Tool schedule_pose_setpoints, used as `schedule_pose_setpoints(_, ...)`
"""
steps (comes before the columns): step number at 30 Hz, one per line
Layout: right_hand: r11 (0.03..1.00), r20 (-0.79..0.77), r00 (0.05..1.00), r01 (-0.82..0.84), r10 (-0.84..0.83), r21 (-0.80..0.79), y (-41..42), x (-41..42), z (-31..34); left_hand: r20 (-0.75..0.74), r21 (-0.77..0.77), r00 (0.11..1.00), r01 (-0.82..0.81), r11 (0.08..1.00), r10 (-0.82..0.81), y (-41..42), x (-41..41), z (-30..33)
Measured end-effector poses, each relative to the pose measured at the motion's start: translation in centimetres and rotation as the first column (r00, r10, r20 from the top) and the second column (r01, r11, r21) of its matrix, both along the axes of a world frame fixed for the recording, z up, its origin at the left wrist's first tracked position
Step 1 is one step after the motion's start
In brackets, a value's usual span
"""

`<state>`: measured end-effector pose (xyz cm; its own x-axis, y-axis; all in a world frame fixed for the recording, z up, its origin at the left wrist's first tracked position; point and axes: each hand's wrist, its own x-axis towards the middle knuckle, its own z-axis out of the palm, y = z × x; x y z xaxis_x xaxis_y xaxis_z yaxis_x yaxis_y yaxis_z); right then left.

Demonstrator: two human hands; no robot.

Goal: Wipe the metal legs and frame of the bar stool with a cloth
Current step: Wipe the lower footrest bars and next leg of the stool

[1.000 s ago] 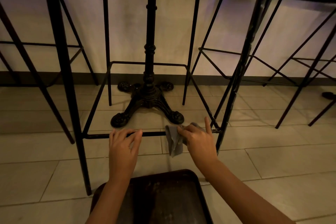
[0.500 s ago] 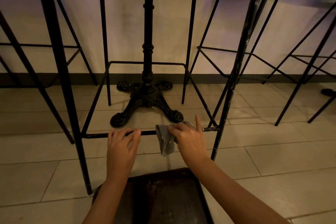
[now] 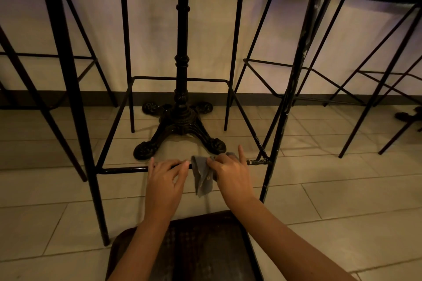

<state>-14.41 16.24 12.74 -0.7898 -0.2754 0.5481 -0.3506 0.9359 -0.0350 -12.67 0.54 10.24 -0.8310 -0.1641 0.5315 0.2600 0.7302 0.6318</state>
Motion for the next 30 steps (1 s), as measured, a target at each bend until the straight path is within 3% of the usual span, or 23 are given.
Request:
schedule_pose_setpoints(13, 0.988, 0.04, 0.99, 0.132, -0.136, 0.077, 2.8, 0.4, 0.3, -0.012, 0.032, 0.999, 0.037, 0.999, -0.037, 0.2, 0.1, -0.4)
schedule_pose_setpoints(19, 0.996, 0.005, 0.998, 0.057, -0.058, 0.075, 1.7, 0.4, 0.5, -0.009, 0.039, 1.0, 0.023, 0.999, -0.022, 0.4, 0.0, -0.4)
schedule_pose_setpoints(30, 0.959, -0.007, 0.977, 0.209, -0.211, 0.189, 5.8, 0.9, 0.9, 0.001, 0.034, 1.0, 0.025, 0.999, -0.025, 0.4, 0.1, -0.5)
